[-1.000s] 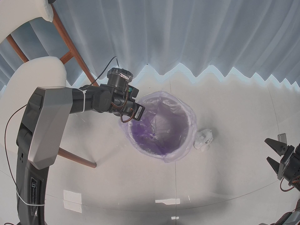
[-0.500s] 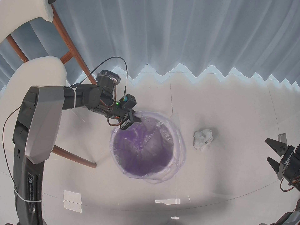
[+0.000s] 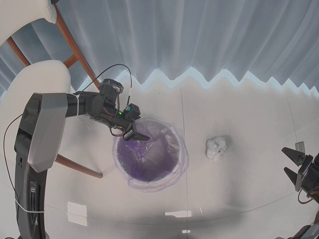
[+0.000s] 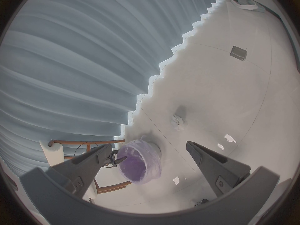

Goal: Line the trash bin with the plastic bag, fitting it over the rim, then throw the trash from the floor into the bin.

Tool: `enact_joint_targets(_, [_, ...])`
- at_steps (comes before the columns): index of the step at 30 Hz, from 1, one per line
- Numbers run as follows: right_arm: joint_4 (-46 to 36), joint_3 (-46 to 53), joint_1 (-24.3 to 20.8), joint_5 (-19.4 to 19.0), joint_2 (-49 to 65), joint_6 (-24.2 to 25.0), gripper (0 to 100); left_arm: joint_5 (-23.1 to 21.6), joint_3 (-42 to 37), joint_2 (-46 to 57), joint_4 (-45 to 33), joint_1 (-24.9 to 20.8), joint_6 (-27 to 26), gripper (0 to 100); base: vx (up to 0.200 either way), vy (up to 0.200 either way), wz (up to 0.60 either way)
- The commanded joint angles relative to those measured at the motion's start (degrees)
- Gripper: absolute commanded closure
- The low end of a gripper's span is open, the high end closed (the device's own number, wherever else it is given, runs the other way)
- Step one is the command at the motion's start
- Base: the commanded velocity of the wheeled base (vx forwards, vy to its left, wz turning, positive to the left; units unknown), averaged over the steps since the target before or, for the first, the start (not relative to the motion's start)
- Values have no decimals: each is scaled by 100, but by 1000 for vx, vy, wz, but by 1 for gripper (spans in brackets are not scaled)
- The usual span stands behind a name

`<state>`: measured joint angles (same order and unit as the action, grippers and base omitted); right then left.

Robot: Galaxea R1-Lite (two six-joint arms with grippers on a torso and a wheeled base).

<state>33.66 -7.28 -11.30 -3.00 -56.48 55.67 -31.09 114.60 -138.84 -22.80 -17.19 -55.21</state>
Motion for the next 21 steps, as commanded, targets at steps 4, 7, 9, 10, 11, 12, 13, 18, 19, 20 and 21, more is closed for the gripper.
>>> enact_joint_targets(4, [-35,60,137,1,-12,-13,0,-82,-1,208,3,5,-25,0,0,0,0])
enact_joint_targets(7, [-35,51,128,1,-12,-13,0,-266,-1,401,12,23,-25,0,0,0,0])
enact_joint_targets(9, [-44,51,137,1,-12,-22,0,-469,-1,463,56,93,-42,0,0,0,0])
enact_joint_targets(10, [-44,51,128,1,-21,-22,0,-512,-1,498,82,128,-51,0,0,0,0])
enact_joint_targets(11, [-44,51,128,1,-21,-22,0,-530,-1,516,91,163,-51,0,0,0,0])
enact_joint_targets(12, [-44,51,128,1,-21,-22,0,-556,-1,516,91,207,-60,0,0,0,0])
enact_joint_targets(13, [-44,51,128,1,-21,-22,0,-574,-1,516,100,242,-69,0,0,0,0])
enact_joint_targets(18, [-44,42,128,1,-21,-30,0,-600,-1,428,82,348,-535,0,0,0,0])
enact_joint_targets(19, [-44,42,128,1,-21,-30,0,-592,-1,401,91,348,-578,0,0,0,0])
enact_joint_targets(20, [-44,42,128,1,-12,-39,0,-592,-8,366,109,348,-587,0,0,0,0])
enact_joint_targets(21, [-44,42,128,1,-12,-39,0,-592,-17,331,153,348,-596,0,0,0,0])
